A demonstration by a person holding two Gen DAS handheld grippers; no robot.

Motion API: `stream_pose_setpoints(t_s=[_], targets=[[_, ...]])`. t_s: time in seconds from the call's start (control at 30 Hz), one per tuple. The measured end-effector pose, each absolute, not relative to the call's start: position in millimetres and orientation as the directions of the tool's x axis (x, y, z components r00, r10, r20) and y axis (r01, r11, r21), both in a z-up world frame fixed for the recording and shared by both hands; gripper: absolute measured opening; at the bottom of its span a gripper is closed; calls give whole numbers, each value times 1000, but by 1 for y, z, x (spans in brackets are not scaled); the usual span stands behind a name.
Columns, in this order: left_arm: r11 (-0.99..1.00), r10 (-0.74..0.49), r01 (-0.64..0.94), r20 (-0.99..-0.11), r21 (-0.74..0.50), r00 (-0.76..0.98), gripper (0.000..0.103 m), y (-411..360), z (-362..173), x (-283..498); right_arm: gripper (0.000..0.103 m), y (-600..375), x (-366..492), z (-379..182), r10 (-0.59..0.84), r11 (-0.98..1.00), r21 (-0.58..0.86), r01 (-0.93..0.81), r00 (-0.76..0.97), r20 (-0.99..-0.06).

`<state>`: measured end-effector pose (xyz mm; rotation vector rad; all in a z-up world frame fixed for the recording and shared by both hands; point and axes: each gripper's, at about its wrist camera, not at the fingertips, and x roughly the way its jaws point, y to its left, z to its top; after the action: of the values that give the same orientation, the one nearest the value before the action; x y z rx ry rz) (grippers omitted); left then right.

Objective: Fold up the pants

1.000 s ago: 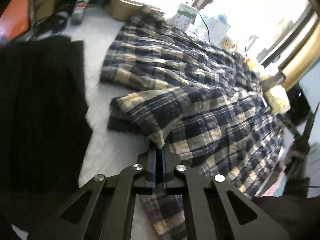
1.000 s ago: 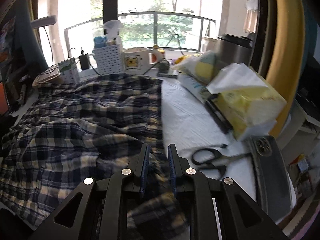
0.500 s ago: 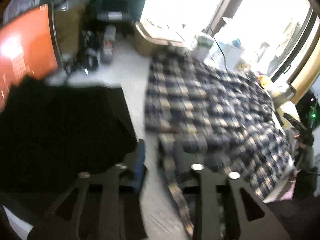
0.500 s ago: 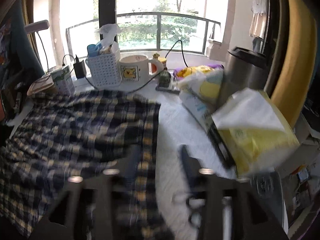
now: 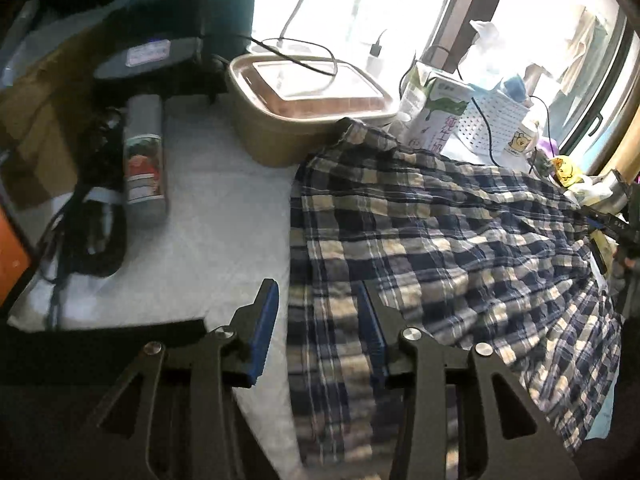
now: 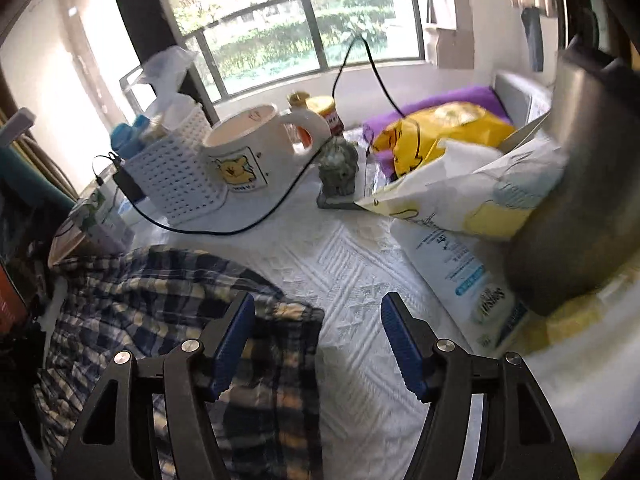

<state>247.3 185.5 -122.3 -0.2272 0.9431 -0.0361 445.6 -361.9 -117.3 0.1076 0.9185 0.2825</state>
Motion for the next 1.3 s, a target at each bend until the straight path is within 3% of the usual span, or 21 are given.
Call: stream_pose_setpoints(t_s=[0.1, 0.27, 0.3, 0.33, 0.43, 0.57, 0.87, 1.0, 1.07, 1.1, 1.3], targets=[[972, -151, -60, -797, -228, 585, 41, 185, -127, 257, 66, -366, 457, -128, 351, 936, 298, -185, 526, -775], [973, -175, -26, -807, -229, 564, 41, 175, -138, 271, 48, -353, 470, -147, 451, 892, 398, -213, 420, -787], [974, -175, -25, -810, -227, 561, 41, 173, -139, 272, 43, -345, 470, -151, 436, 899, 375, -225, 417, -797], [974, -178, -19, -810, -227, 559, 41, 171, -141, 274, 25, -339, 470, -150, 421, 906, 347, -241, 431, -798], [975, -179, -9, -806, -223, 564, 41, 168, -142, 275, 24, -320, 468, -150, 345, 933, 243, -265, 470, -813], [974, -193, 14, -794, -226, 576, 41, 165, -139, 274, 21, -310, 464, -129, 141, 976, -3, -219, 640, -755], [970, -214, 31, -791, -240, 573, 41, 160, -133, 277, 21, -324, 487, -115, 29, 986, -91, -138, 685, -728], [967, -230, 33, -807, -253, 545, 41, 156, -134, 260, 32, -318, 483, -123, 8, 979, -126, -160, 648, -762], [958, -262, 43, -802, -284, 537, 41, 153, -135, 248, 60, -321, 468, -116, 32, 976, -117, -183, 654, -756], [954, -276, 48, -801, -297, 532, 41, 151, -135, 245, 79, -321, 463, -115, 45, 977, -105, -187, 657, -752], [965, -249, 67, -802, -254, 544, 39, 140, -142, 244, 82, -345, 417, -100, 95, 981, -44, -187, 671, -735]])
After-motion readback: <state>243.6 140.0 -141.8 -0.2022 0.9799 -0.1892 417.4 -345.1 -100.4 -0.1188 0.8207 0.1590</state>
